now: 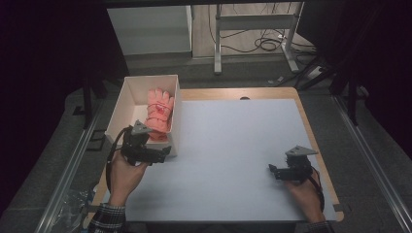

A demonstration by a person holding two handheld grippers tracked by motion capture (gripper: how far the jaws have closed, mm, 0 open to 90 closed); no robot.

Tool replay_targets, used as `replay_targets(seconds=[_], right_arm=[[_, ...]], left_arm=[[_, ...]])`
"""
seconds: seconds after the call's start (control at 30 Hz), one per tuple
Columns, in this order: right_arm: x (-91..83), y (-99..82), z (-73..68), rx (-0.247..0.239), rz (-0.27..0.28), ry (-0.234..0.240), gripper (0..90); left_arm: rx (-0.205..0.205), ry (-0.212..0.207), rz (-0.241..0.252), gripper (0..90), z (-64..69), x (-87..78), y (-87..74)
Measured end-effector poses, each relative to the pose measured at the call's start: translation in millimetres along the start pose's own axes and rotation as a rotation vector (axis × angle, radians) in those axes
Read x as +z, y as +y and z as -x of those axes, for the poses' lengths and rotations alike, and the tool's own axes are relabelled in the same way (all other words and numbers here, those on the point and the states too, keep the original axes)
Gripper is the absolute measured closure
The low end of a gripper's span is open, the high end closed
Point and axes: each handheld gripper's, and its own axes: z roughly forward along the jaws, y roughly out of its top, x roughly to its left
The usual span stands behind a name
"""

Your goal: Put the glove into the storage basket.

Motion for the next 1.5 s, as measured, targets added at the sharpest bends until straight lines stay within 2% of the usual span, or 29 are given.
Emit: replay_targets(seconds=[0.03, 0.13, 0.33, 0.47, 0.53, 0.6, 0.67, 0.87, 0.9, 1.07, 1.17, 1.37, 1.4, 1.5], right_arm=[[0.0, 0.0, 0.0, 0.0, 0.0, 0.0, 14.1], [0.1, 0.0, 0.1, -0.001, 0.001, 0.0, 14.1], [0.1, 0.0, 0.1, -0.001, 0.001, 0.0, 14.1], [0.1, 0.0, 0.1, -0.001, 0.001, 0.0, 14.1], [0.1, 0.0, 0.1, -0.001, 0.001, 0.0, 14.1], [0.1, 0.0, 0.1, -0.001, 0.001, 0.0, 14.1], [0.1, 0.0, 0.1, -0.001, 0.001, 0.0, 14.1], [0.1, 0.0, 0.1, -0.001, 0.001, 0.001, 14.1], [0.1, 0.0, 0.1, -0.001, 0.001, 0.001, 14.1], [0.1, 0.0, 0.2, -0.001, 0.001, 0.0, 14.1], [0.1, 0.0, 0.1, -0.001, 0.001, 0.001, 14.1], [0.1, 0.0, 0.1, -0.001, 0.001, 0.0, 14.1], [0.1, 0.0, 0.1, -0.001, 0.001, 0.0, 14.1], [0.1, 0.0, 0.1, -0.001, 0.001, 0.0, 14.1]], left_arm=[[0.0, 0.0, 0.0, 1.0, 0.0, 0.0, 0.0], [0.013, -0.027, 0.016, 1.1, 11.2, 0.7, -4.9], [0.037, -0.065, 0.012, 1.1, 25.5, 7.6, -11.1], [0.055, -0.097, 0.007, 1.1, 38.0, 19.2, -18.9], [0.06, -0.097, 0.004, 1.1, 40.4, 22.1, -20.8], [0.054, -0.12, 0.003, 1.1, 46.3, 31.8, -27.2], [0.052, -0.126, 0.004, 1.1, 48.3, 35.3, -29.6], [0.051, -0.126, -0.009, 1.0, 58.8, 58.4, -48.4], [0.051, -0.126, -0.009, 1.1, 58.8, 58.4, -48.4], [0.037, -0.131, -0.034, 1.0, 59.6, 78.6, -65.9], [0.044, -0.119, -0.042, 1.0, 59.5, 84.2, -70.3], [0.063, -0.107, -0.106, 0.9, 64.9, 102.3, -81.3], [0.059, -0.11, -0.091, 0.0, 64.6, 102.5, -82.5], [0.059, -0.11, -0.092, 0.0, 64.6, 102.7, -82.7]])
